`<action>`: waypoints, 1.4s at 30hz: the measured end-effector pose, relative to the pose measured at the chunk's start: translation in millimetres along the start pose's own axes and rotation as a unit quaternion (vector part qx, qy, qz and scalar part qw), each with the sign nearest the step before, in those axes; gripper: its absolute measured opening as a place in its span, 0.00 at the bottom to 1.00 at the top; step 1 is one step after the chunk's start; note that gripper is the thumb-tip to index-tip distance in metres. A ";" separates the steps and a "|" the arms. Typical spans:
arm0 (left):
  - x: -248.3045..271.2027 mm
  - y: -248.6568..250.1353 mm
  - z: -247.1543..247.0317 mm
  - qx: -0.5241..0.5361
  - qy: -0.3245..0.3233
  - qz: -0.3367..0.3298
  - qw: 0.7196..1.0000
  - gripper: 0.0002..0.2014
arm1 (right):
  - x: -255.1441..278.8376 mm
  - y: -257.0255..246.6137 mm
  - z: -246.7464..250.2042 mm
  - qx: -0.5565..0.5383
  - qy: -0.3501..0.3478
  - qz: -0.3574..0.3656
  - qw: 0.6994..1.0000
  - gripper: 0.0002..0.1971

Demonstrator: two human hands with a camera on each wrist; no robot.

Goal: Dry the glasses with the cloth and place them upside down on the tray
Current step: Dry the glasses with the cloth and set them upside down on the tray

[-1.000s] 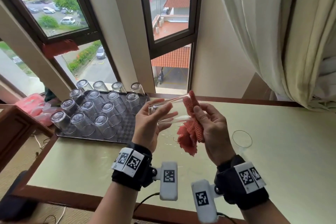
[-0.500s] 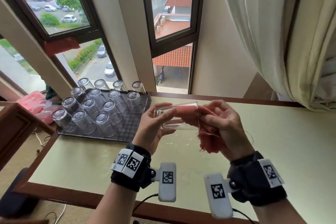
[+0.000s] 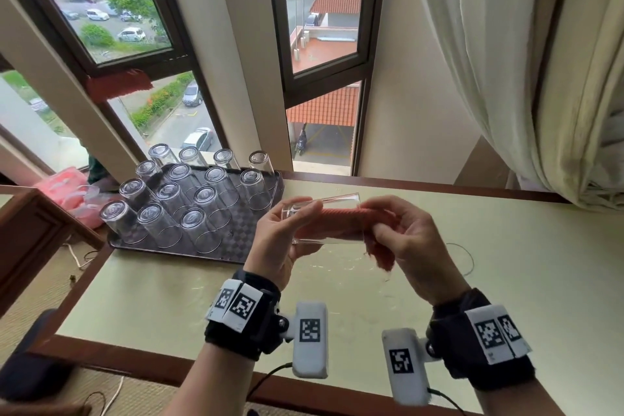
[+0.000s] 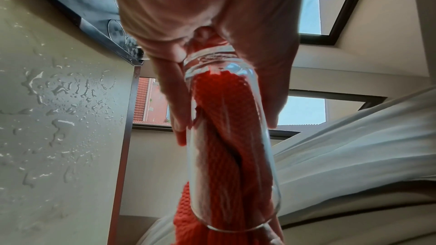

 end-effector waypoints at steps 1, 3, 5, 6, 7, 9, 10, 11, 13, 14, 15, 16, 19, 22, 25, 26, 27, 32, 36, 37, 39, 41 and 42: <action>0.5 -1.1 -0.2 -0.001 -0.002 0.006 1.000 0.15 | -0.8 -0.8 6.7 -0.022 0.024 0.005 0.999 0.15; 1.6 -3.2 -2.6 0.001 -0.007 0.016 1.000 0.16 | -1.8 -5.1 13.7 -0.044 0.048 0.027 0.998 0.15; 2.5 -2.6 -5.2 0.007 -0.009 0.013 1.000 0.16 | -0.6 -12.3 5.8 -0.014 0.022 0.066 0.997 0.18; 3.3 -1.1 -6.2 0.009 -0.007 0.009 1.000 0.15 | 1.0 -14.9 -0.7 0.015 -0.001 0.085 0.996 0.19; 3.4 0.4 -6.2 0.010 -0.006 0.003 1.000 0.15 | 2.5 -15.6 -6.5 0.039 -0.023 0.097 0.994 0.21; 4.6 3.5 -6.7 0.012 -0.002 -0.011 1.000 0.17 | 4.0 -11.3 -12.9 0.074 -0.062 0.099 0.990 0.27; 5.2 4.0 -7.8 0.010 0.001 -0.017 1.000 0.18 | 3.6 -8.6 -15.2 0.087 -0.075 0.096 0.989 0.28; 5.6 4.0 -9.4 0.005 0.001 -0.026 1.000 0.18 | 3.3 -7.4 -17.8 0.094 -0.082 0.093 0.988 0.28; 7.8 1.8 -13.1 -0.010 0.002 -0.041 0.999 0.19 | 1.1 -3.5 -19.4 0.076 -0.063 0.085 0.992 0.25; 8.7 0.1 -14.5 -0.017 -0.001 -0.044 0.999 0.20 | 0.1 -1.6 -18.3 0.060 -0.038 0.081 0.994 0.25; 8.8 -2.5 -15.5 -0.018 -0.009 -0.042 0.999 0.22 | 0.4 -0.1 -17.1 0.044 -0.012 0.075 0.996 0.25; 9.0 -4.8 -16.5 -0.015 -0.020 -0.032 0.999 0.26 | 1.7 0.9 -16.5 0.031 0.007 0.069 0.997 0.27; 8.8 -13.2 -18.8 -0.010 -0.072 0.040 0.997 0.37 | 4.9 2.4 -11.7 0.005 0.030 0.064 0.997 0.30; 16.9 -20.3 -27.4 -0.045 -0.138 0.119 0.982 0.32 | 4.8 -13.6 -2.5 0.038 0.039 0.120 0.991 0.29; 12.4 -6.2 -22.5 -0.084 -0.111 0.051 0.989 0.34 | 0.6 -15.3 -7.1 0.063 0.003 0.109 0.992 0.26; 10.3 1.6 -20.6 -0.107 -0.100 0.006 0.989 0.35 | -0.7 -10.1 -8.9 0.032 -0.010 0.082 0.996 0.24; 9.0 7.9 -20.8 -0.134 -0.104 -0.038 0.985 0.36 | -1.3 -5.1 -11.2 -0.006 -0.024 0.059 0.998 0.22; 12.1 7.5 -24.0 -0.178 -0.132 -0.045 0.974 0.36 | -3.1 5.2 -10.0 -0.103 -0.032 0.029 0.994 0.24; 12.0 -1.1 -16.4 -0.128 -0.119 0.055 0.983 0.29 | -4.6 2.8 -6.7 -0.019 -0.002 0.035 0.999 0.27; 12.4 3.8 -16.6 -0.136 -0.115 0.028 0.984 0.27 | -5.6 2.5 -8.5 -0.004 -0.003 0.033 0.999 0.28; 15.0 13.8 -21.1 -0.163 -0.124 -0.033 0.978 0.27 | -8.2 4.8 -11.2 -0.015 -0.015 0.025 0.999 0.29; 16.2 18.4 -27.1 -0.187 -0.148 -0.070 0.969 0.30 | -11.0 6.4 -12.0 -0.040 -0.037 0.020 0.998 0.29; 15.9 18.9 -28.2 -0.194 -0.158 -0.071 0.966 0.32 | -12.3 7.1 -11.8 -0.048 -0.044 0.019 0.998 0.30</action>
Point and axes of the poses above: each hand's wrist, its own x-axis away from the middle knuckle, its own z-axis out of the back of the hand, y = z × x, the point moved 9 cm from there along -x, towards the middle knuckle, and after that the axes turned 14 degrees about x, right-handed, at the moved point
